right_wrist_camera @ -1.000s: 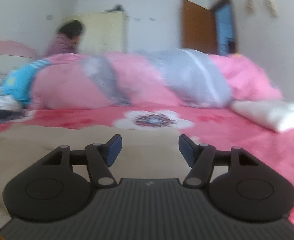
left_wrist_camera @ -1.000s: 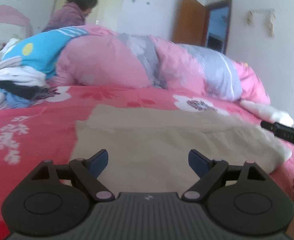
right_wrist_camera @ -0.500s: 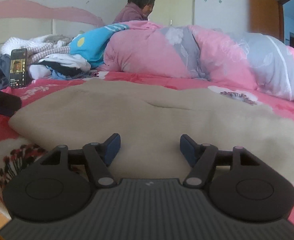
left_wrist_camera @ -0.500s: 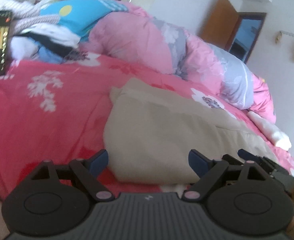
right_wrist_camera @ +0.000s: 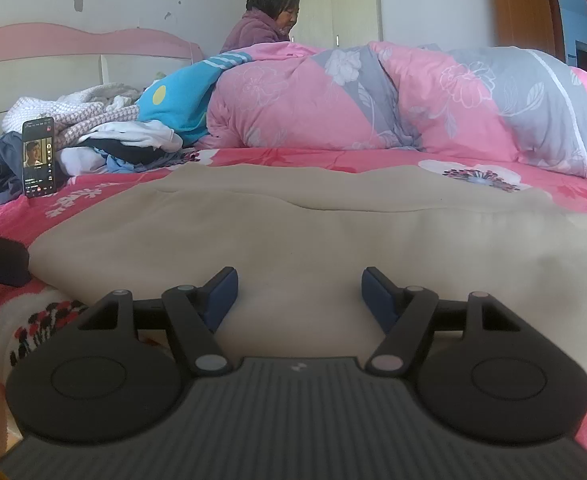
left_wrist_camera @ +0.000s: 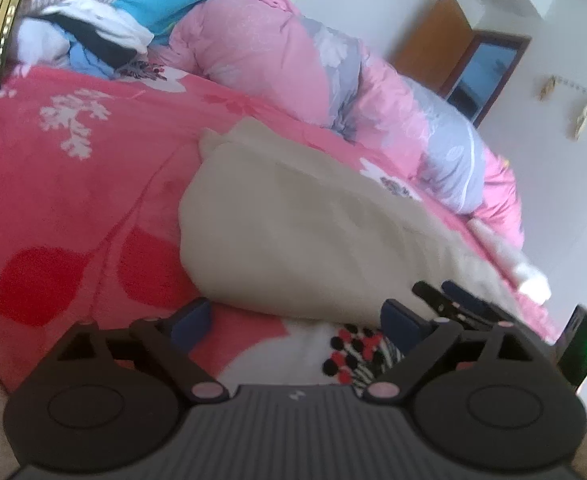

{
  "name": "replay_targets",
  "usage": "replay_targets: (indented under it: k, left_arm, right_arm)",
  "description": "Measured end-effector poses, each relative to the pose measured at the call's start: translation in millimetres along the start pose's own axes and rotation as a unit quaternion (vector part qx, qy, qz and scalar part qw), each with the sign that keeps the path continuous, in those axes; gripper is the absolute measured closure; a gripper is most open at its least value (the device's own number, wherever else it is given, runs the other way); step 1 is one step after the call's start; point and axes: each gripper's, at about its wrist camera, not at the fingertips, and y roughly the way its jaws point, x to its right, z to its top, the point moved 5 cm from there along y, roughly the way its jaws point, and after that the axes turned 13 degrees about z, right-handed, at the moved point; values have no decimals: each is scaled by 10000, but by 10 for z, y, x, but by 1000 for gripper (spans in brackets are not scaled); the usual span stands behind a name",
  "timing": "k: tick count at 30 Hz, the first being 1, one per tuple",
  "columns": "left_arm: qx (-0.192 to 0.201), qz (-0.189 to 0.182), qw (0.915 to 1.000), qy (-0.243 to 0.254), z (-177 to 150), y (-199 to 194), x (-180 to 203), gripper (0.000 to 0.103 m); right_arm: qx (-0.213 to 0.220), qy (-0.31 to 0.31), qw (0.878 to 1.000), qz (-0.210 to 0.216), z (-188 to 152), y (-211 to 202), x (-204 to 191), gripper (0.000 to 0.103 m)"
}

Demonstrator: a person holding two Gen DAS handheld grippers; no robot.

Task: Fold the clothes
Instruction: 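Move the left gripper to the beige hoodie bundle's end and grasp it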

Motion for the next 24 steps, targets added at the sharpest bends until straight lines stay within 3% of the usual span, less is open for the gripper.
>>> replay_targets:
  k: [14, 21, 23, 24]
  left_arm:
    - [422, -309, 9977, -422, 202, 335, 15, 9]
    - [646, -385, 9957, -545, 386, 564, 29, 14]
    - [692, -322, 9956, -543, 417, 634, 43, 18]
    - [698, -278, 9956, -553, 433, 662, 41, 24]
  right_arm:
    - [56, -3, 10000, 19, -12, -5, 18, 33]
    - [71, -1, 10000, 20, -13, 4, 18, 32]
    - [76, -2, 10000, 18, -14, 2, 17, 32]
    - [80, -4, 10000, 16, -16, 1, 14, 32]
